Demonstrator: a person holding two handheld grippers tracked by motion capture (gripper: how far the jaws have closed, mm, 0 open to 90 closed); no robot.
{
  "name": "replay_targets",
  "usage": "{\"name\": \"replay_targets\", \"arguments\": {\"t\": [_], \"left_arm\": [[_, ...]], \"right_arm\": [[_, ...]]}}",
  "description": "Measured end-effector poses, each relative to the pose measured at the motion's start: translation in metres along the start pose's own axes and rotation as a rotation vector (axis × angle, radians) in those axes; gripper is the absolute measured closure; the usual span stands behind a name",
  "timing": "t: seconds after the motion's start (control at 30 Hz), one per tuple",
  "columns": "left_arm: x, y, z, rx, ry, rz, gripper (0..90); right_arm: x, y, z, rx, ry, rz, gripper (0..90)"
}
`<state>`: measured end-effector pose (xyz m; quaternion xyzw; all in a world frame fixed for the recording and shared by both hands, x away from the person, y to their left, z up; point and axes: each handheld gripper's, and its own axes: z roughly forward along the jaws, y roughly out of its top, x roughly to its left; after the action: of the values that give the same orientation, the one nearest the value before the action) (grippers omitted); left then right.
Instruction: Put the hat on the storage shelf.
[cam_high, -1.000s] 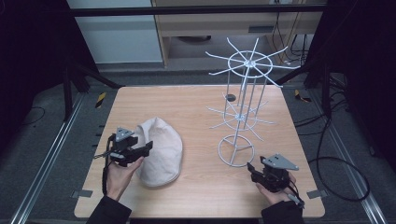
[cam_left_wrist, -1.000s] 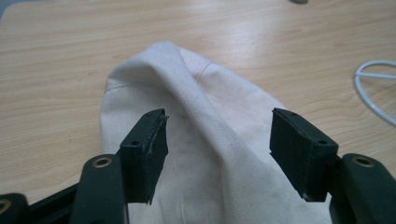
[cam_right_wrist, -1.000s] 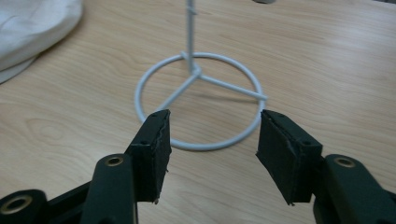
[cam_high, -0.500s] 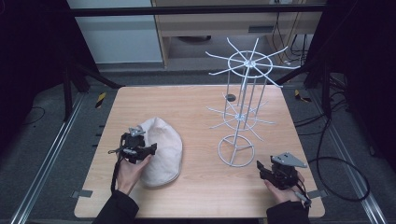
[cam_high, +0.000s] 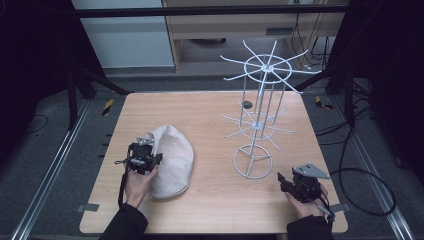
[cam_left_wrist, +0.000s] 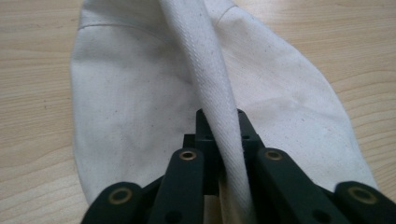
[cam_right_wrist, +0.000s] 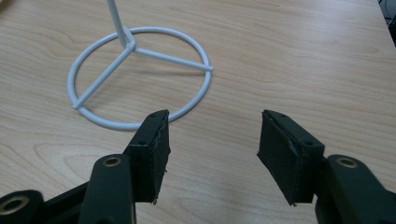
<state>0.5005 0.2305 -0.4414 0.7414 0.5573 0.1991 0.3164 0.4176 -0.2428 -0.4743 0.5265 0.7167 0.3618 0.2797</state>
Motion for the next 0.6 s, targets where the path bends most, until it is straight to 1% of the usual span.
{"name": "replay_targets", "arguments": {"t": [0.13,0.2,0.23,0.27,0.3,0.33,0.37,0.4,0.43,0.47,0.5,0.57,0.6], "left_arm": [[0.004,0.000,-0.007,-0.026,-0.021,-0.002,87.9],[0.005,-0.001,-0.008,-0.034,-0.026,-0.003,88.1],[0.006,-0.001,-0.012,-0.049,-0.035,-0.004,88.2],[0.006,-0.001,-0.012,-0.049,-0.035,-0.004,88.2],[0.007,-0.002,-0.016,-0.064,-0.048,-0.002,88.2],[0.007,-0.002,-0.016,-0.064,-0.048,-0.002,88.3],[0.007,-0.002,-0.020,-0.082,-0.063,0.001,88.3],[0.007,-0.002,-0.020,-0.082,-0.063,0.001,88.3],[0.007,-0.003,-0.025,-0.104,-0.080,0.004,88.3],[0.007,-0.003,-0.025,-0.104,-0.080,0.004,88.3],[0.007,-0.003,-0.030,-0.122,-0.094,0.012,88.4],[0.008,-0.003,-0.033,-0.126,-0.096,0.017,88.3],[0.007,-0.003,-0.035,-0.138,-0.098,0.022,88.4]], "right_arm": [[-0.001,-0.001,0.002,0.004,-0.001,-0.008,43.3],[-0.002,-0.001,0.002,0.002,-0.001,-0.007,43.4],[-0.003,-0.002,0.001,0.002,-0.002,-0.003,43.4],[-0.003,-0.002,0.002,0.001,-0.003,-0.006,43.4],[-0.003,-0.002,0.002,0.002,-0.002,-0.004,43.5],[-0.003,-0.002,0.002,0.002,-0.002,-0.004,43.5],[-0.003,-0.002,0.002,0.003,-0.002,-0.003,43.6],[-0.003,-0.002,0.002,0.003,-0.002,-0.003,43.6],[-0.003,-0.002,0.002,0.002,-0.002,-0.005,43.7],[-0.003,-0.002,0.002,0.002,-0.002,-0.005,43.7],[-0.003,-0.003,0.003,0.001,-0.003,-0.010,43.8],[-0.004,-0.003,0.003,0.002,-0.005,-0.010,43.8],[-0.004,-0.003,0.003,0.002,-0.004,-0.010,43.8]]}}
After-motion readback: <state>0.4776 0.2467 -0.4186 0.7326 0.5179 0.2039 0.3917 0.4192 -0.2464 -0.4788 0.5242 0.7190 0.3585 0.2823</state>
